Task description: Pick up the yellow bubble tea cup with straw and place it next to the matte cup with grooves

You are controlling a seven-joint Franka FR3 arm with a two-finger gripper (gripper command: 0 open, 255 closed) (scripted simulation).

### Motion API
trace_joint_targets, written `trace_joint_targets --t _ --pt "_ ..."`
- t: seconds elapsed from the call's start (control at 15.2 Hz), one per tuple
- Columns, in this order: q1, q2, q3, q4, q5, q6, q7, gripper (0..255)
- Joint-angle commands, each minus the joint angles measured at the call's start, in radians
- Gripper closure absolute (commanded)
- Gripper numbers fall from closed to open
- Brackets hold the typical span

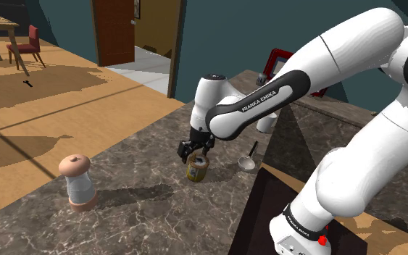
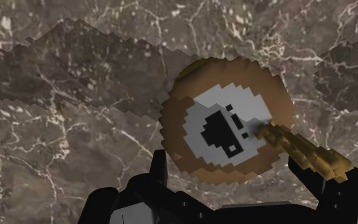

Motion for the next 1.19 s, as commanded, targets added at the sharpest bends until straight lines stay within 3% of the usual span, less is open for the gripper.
trace_joint_targets --t 0.0,0.07,0.13,0.73,1.12 --pt "0.000 0.000 0.000 0.000 0.000 0.000 0.000 0" --pt "0.000 0.000 0.000 0.000 0.000 0.000 0.000 0" --pt "0.000 0.000 0.000 0.000 0.000 0.000 0.000 255" --pt "0.000 0.000 0.000 0.000 0.000 0.000 0.000 255" --pt "0.005 -0.068 -0.006 0.027 0.020 -0.093 -0.016 255"
